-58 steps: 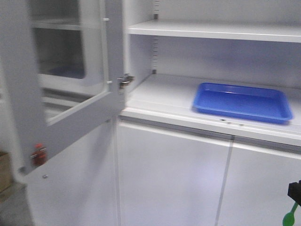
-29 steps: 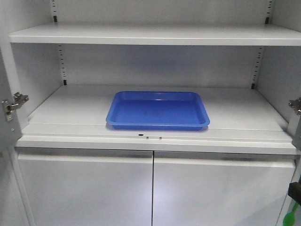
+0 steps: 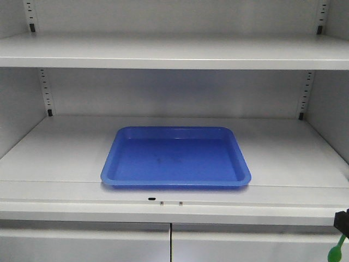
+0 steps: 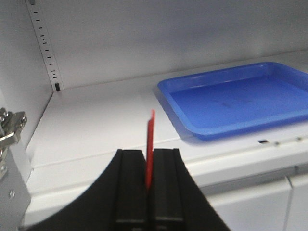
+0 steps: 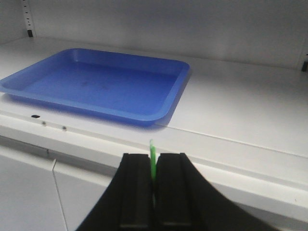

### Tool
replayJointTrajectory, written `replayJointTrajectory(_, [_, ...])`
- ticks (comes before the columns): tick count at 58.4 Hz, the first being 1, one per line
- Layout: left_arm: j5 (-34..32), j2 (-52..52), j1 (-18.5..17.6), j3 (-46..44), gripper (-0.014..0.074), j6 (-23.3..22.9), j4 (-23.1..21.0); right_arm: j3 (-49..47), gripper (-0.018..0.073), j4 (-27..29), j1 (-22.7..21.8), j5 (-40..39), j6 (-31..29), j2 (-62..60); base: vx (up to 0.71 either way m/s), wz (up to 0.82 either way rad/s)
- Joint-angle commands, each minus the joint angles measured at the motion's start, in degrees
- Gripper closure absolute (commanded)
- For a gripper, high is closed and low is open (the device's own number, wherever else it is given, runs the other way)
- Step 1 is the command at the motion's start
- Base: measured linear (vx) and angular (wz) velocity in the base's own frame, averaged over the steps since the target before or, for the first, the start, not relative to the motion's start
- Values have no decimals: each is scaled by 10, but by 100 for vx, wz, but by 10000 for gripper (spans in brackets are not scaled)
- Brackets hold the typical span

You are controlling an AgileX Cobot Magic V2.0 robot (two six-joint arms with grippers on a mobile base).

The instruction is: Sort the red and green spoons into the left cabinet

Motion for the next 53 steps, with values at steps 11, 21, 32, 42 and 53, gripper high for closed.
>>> replayJointTrajectory(11, [-43,-2,-2,-16,600,-3,-7,-21,562,-11,-3,10,-1,-2,32,3])
replayJointTrajectory(21, [-43,-2,-2,-16,600,-3,-7,-21,562,-11,-3,11,-1,-2,31,-1])
replayJointTrajectory(32, [-43,-2,-2,-16,600,-3,-7,-21,562,-11,-3,11,-1,-2,27,-5])
replayJointTrajectory(42, [-43,-2,-2,-16,600,-3,-7,-21,562,-11,-3,11,-1,-2,21,-4])
replayJointTrajectory(53, [-43,-2,-2,-16,600,-3,-7,-21,562,-11,-3,11,-1,-2,12,-1])
